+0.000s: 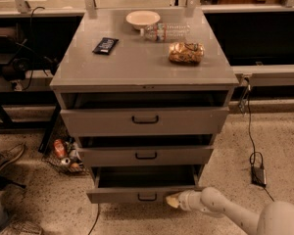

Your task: Close bottom drawer

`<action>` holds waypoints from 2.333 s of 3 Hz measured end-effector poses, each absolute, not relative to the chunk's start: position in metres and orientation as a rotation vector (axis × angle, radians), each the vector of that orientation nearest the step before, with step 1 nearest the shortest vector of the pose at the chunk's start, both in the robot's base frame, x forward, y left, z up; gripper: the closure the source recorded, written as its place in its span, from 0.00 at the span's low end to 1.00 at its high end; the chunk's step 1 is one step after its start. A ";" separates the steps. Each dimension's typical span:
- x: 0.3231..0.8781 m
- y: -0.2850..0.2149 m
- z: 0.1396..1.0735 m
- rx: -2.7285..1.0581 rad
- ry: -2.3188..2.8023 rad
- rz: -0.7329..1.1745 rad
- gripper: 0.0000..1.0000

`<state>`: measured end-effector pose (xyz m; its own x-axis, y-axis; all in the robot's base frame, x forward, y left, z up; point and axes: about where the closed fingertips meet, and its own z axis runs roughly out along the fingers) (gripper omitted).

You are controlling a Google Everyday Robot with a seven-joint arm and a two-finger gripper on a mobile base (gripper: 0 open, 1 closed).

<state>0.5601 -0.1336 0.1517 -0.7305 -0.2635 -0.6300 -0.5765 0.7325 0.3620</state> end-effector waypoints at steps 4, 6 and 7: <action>0.650 -0.098 0.177 -0.744 2.155 0.775 1.00; 0.653 -0.105 0.182 -0.755 2.144 0.750 1.00; 0.624 -0.122 0.187 -0.726 2.191 0.726 1.00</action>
Offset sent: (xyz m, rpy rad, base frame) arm 0.1439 0.0470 0.0375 0.1302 -0.2774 0.1120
